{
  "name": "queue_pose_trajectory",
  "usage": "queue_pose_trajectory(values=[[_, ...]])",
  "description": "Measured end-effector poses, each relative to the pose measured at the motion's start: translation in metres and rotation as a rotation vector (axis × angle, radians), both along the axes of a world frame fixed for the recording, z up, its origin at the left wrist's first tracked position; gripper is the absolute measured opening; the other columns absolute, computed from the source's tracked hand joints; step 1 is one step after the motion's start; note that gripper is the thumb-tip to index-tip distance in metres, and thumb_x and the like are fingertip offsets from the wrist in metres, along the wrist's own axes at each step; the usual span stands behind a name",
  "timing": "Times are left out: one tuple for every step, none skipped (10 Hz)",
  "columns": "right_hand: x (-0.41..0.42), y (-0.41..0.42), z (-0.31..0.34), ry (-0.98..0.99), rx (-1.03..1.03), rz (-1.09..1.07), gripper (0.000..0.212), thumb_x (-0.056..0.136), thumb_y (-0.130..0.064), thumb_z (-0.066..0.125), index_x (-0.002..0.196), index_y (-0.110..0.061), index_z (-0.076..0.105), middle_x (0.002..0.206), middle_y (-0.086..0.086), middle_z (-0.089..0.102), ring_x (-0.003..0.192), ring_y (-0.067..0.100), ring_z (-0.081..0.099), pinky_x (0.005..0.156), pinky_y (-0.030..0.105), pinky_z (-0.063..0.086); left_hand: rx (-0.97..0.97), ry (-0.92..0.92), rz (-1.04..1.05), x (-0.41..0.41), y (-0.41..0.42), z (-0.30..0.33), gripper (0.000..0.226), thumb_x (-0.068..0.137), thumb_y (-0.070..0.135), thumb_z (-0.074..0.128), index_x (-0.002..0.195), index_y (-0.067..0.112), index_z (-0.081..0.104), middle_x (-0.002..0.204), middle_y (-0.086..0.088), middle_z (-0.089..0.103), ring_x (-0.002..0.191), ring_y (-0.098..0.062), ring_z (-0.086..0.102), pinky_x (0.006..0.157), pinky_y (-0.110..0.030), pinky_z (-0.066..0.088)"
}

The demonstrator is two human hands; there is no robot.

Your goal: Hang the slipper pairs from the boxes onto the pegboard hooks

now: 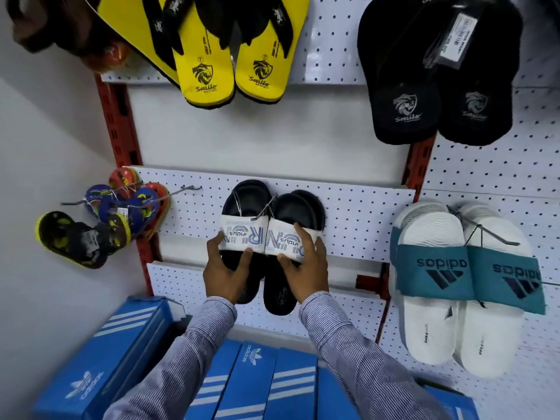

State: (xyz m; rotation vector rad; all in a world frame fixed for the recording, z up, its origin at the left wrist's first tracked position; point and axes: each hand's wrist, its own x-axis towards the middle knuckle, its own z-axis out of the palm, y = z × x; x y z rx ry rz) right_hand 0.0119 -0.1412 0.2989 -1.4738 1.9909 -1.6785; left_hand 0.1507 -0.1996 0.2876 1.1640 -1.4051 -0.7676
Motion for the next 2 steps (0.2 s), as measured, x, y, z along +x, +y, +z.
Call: queue_pose_trajectory(values=[[-0.0047,-0.0013,0.0046,-0.003,0.004,0.047,0.071,0.079,-0.011,0.069,0.139,-0.035,0.041,0.138,0.008,0.038,0.123,0.018,0.049,0.081,-0.008,0.032,0.005,-0.024,-0.039,0.0020,-0.0005,0.0018,0.057,0.079,0.037,0.069,0.127,0.029,0.039,0.125,-0.008,0.065,0.110,-0.028,0.064,0.087,-0.025,0.041],[-0.0122,0.0075,0.0032,0.022,-0.040,0.085,0.070,0.081,-0.017,0.069,0.141,-0.034,0.038,0.147,0.010,0.034,0.135,0.020,0.040,0.093,-0.003,0.028,-0.152,-0.099,0.011,0.0044,0.0011,0.0038,0.060,0.080,0.035,0.065,0.131,0.017,0.041,0.133,-0.013,0.057,0.122,-0.033,0.055,0.099,-0.030,0.040]])
